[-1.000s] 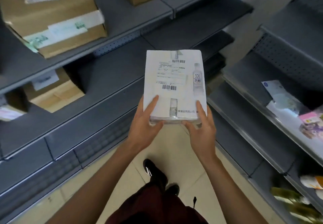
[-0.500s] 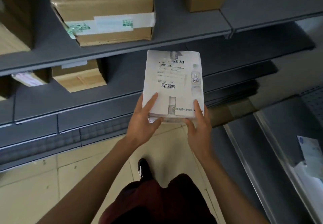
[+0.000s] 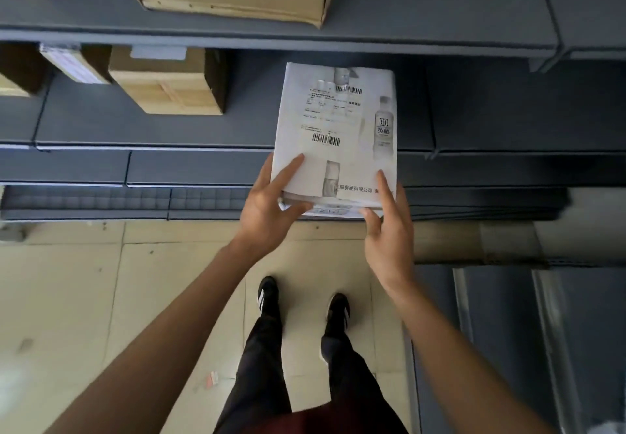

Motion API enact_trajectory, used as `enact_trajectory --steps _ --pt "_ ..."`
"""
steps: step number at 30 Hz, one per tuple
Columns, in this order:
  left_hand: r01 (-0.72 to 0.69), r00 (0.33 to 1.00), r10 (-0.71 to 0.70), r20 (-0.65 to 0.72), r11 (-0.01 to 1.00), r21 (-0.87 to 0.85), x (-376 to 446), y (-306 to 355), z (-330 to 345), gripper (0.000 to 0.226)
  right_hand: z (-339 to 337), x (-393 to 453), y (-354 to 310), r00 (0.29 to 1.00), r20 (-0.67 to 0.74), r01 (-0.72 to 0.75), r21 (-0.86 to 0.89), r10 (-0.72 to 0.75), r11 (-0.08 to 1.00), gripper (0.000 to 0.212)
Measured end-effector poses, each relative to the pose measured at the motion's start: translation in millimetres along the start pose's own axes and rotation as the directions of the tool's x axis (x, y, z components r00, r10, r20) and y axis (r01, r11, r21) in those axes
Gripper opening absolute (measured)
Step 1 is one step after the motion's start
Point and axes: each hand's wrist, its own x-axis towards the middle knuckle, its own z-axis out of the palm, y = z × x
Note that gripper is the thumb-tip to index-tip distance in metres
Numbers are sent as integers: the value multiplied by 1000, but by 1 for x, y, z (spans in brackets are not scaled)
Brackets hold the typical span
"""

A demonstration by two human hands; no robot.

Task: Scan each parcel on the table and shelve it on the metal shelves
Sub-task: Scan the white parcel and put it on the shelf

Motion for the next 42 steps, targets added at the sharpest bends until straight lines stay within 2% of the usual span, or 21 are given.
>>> enact_trajectory --steps 11,19,21,29,37,42 --pt "-39 990 47 -133 997 63 23 -31 16 70 34 39 41 992 -25 124 35 -124 992 57" --pt "-102 980 109 -166 994 48 39 -55 16 67 54 53 46 997 -10 78 93 -77 993 55" --pt "-114 977 119 -178 993 36 47 -58 14 65 59 60 48 994 -25 106 116 -104 988 54" --pt "-65 988 67 -138 998 17 84 -68 7 62 81 92 57 970 -121 221 95 -209 971 49" --pt "-165 975 170 -144 985 47 123 -77 3 60 95 132 62 949 -184 273 85 -254 958 44" --pt "-178 968 180 -173 984 25 137 -81 4 60 100 149 63 927 -216 322 44 -306 946 42"
